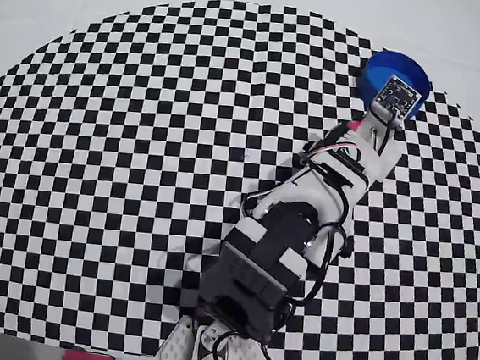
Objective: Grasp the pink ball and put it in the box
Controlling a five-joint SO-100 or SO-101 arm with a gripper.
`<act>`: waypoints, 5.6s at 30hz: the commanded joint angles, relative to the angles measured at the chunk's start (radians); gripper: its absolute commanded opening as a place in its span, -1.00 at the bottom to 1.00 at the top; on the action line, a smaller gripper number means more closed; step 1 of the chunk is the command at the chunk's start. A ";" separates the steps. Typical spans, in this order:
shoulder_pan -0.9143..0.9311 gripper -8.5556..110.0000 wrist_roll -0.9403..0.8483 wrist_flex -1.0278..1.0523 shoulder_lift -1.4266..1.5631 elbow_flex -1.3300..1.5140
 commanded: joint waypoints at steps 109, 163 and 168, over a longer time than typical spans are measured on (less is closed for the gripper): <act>-0.031 -0.85 0.006 0.127 -0.468 -0.831; -0.020 -0.86 0.006 0.245 -0.838 -1.365; -0.020 -0.86 0.006 0.249 -0.870 -1.410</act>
